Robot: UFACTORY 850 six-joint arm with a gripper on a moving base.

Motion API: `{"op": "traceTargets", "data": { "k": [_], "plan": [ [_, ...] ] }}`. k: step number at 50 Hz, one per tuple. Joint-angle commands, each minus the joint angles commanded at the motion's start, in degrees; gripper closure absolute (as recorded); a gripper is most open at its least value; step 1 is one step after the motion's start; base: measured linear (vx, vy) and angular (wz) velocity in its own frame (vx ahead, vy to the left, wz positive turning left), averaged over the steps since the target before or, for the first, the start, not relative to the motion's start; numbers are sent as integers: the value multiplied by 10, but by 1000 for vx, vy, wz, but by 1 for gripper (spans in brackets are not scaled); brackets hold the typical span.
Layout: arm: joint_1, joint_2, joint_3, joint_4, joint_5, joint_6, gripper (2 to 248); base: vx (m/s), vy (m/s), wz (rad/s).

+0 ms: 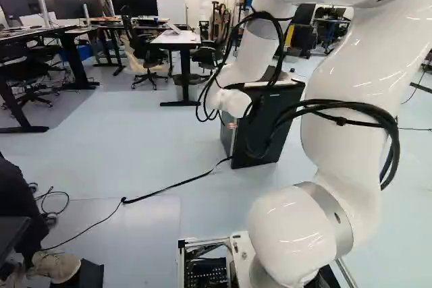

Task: Open the fridge door

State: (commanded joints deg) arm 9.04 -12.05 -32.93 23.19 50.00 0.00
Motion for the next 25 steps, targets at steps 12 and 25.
{"op": "traceTargets", "data": {
  "k": [12,25],
  "plan": [
    [9,-23,-26,46,0,0,3,0,0,0],
    [19,-44,-52,101,0,0,3,0,0,0]
  ]
}}
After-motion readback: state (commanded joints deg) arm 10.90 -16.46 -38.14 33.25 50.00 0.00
